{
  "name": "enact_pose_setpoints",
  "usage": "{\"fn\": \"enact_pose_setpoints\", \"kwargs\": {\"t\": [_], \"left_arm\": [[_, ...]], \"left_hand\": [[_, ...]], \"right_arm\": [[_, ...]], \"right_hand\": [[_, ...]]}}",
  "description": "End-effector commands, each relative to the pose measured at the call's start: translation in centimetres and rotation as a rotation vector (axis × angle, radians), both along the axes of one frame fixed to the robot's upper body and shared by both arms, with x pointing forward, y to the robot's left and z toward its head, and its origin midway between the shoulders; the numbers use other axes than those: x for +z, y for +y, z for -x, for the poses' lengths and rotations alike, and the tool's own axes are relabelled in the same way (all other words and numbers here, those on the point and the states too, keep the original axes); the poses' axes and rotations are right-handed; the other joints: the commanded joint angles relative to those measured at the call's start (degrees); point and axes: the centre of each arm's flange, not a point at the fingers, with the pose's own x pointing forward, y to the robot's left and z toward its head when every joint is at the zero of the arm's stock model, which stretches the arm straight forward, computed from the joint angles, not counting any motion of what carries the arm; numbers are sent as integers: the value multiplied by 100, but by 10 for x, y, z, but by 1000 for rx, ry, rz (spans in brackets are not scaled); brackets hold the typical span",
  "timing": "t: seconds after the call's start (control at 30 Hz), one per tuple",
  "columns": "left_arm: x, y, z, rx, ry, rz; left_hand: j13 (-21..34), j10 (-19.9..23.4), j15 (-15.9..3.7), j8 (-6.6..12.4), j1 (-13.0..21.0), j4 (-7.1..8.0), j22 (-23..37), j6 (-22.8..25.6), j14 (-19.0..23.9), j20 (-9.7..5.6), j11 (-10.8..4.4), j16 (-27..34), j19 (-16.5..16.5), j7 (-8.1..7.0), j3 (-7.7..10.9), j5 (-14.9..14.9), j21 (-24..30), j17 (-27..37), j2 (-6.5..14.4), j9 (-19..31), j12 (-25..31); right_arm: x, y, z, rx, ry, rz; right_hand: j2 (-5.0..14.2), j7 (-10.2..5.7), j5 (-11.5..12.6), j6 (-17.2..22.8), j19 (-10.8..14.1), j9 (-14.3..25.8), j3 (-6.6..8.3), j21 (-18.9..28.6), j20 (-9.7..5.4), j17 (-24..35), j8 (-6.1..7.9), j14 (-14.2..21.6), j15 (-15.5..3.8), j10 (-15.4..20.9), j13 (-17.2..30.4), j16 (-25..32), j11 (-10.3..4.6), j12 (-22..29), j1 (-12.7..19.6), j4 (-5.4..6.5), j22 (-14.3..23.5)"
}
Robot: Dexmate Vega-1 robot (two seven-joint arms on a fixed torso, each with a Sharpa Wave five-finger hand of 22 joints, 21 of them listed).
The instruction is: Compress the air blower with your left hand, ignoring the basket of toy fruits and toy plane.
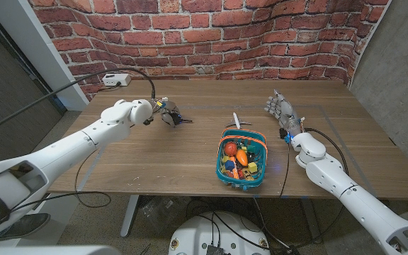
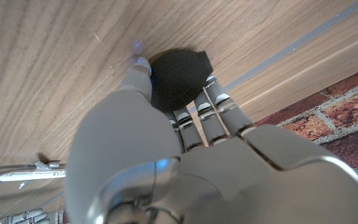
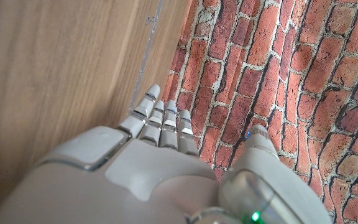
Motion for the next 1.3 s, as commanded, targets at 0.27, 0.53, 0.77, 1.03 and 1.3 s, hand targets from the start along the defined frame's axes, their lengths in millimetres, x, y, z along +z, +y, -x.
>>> {"fn": "enact_pose_setpoints", "kwargs": {"t": [0.27, 0.53, 0.77, 1.03, 1.3], "left_arm": [[5, 0, 8, -13, -39, 35], [12, 1, 16, -13, -64, 36], [19, 2, 27, -22, -104, 43], [29, 4, 44, -42, -161, 65], [36, 6, 64, -53, -213, 76]], "left_hand": [[14, 182, -623, 49, 149, 14, 15, 198, 182, -7, 23, 38, 158, 32, 101, -40, 108, 24, 79, 14, 35], [16, 186, -592, 31, 202, 18, 16, 202, 174, 11, 66, 14, 142, 37, 136, -57, 111, 28, 104, 13, 15], [16, 151, -573, 3, 211, 42, 18, 180, 143, 27, 68, -17, 80, 39, 149, -80, 96, 31, 111, 13, -20], [17, 168, -553, -3, 208, 65, 19, 207, 155, 35, 75, -27, 72, 36, 155, -100, 101, 35, 114, 12, -32], [17, 189, -576, -8, 207, 79, 20, 234, 175, 33, 83, -32, 79, 34, 161, -113, 111, 36, 113, 12, -39]], "right_arm": [[2, -2, 0, -1, -7, -6], [3, -2, 0, 0, -13, -3], [3, -2, 0, 2, -18, -4], [2, -3, 0, 1, -22, -7], [4, -3, 2, 0, -31, -8]], "right_hand": [[36, 9, -8, 15, 26, 14, -5, -30, 3, 6, -3, 35, 3, 34, 19, 2, -5, -14, 22, -13, 14], [28, 10, -9, 7, 34, 14, -10, -42, 0, 6, -6, 38, 7, 36, 19, -1, -8, -15, 19, -14, 15], [28, 8, -10, -5, 41, 14, -10, -52, 1, 6, -10, 37, 6, 34, 20, -3, -2, -18, 17, -14, 15], [32, 19, -9, -7, 46, 14, -8, -63, 3, 5, -9, 36, 5, 35, 20, -6, -6, -19, 21, -15, 16], [34, 20, -8, -12, 53, 14, -6, -70, 6, 5, -10, 36, 2, 39, 20, -7, -11, -19, 23, -17, 16]]}}
